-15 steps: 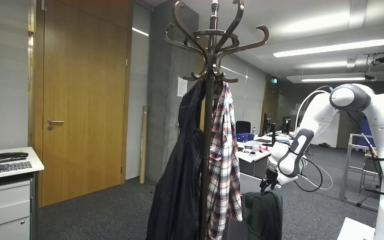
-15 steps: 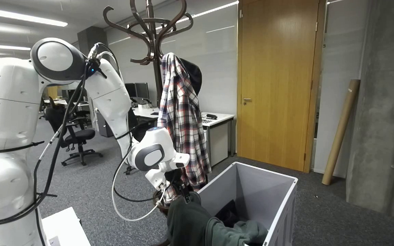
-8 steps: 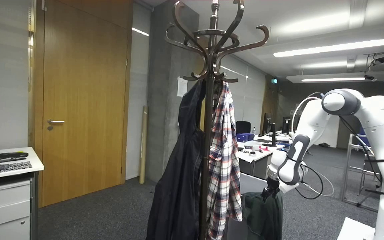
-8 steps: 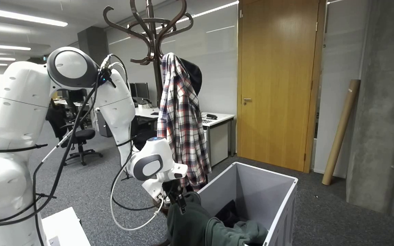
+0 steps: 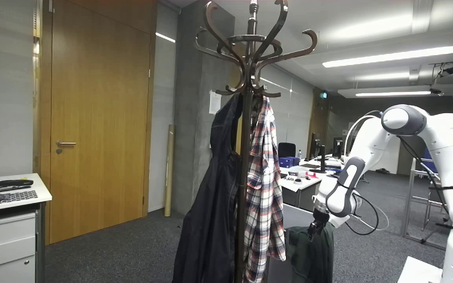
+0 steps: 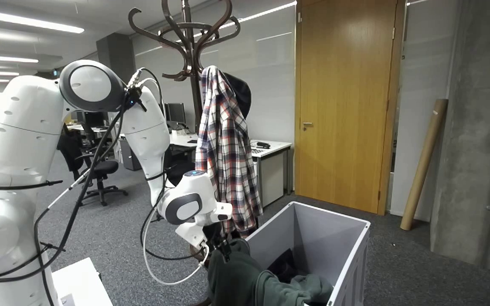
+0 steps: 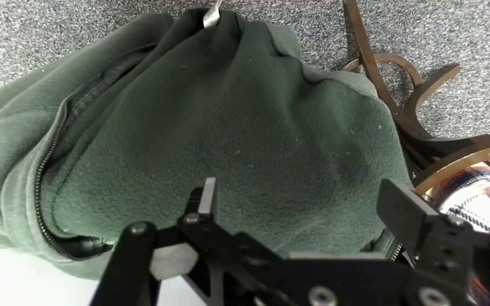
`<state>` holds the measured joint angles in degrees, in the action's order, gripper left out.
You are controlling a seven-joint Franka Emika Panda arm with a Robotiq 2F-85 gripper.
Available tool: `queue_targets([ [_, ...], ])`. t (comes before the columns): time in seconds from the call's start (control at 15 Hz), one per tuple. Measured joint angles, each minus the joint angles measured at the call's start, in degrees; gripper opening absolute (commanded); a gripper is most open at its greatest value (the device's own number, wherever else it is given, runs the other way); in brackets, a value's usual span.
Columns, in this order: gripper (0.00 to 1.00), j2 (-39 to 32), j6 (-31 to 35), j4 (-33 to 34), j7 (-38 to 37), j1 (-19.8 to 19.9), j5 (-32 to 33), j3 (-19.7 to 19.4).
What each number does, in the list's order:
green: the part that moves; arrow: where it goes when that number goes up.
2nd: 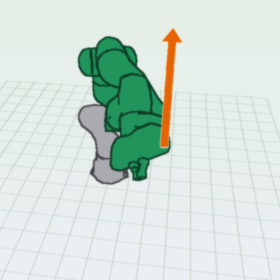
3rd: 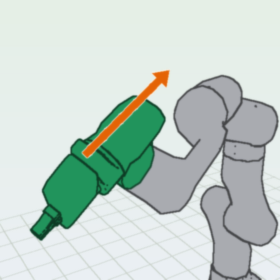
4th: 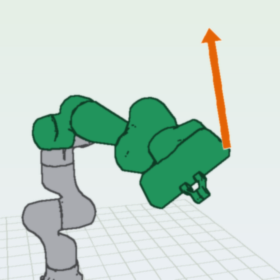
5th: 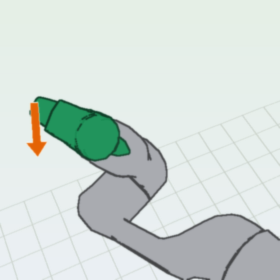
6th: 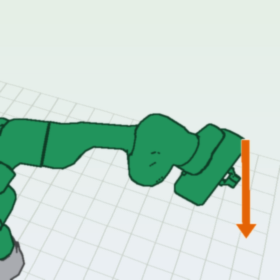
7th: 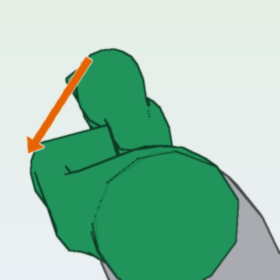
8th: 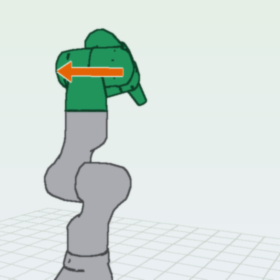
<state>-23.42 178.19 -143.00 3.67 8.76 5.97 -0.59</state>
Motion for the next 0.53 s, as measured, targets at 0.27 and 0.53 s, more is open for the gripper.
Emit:
queue_targets([
  [0.27,1.00,-0.44,0.00,0.65,2.26,0.13,0.11,-0.17],
  [0.53,1.00,-2.92,0.00,2.95,3.03,0.09,0.18,-0.23],
])
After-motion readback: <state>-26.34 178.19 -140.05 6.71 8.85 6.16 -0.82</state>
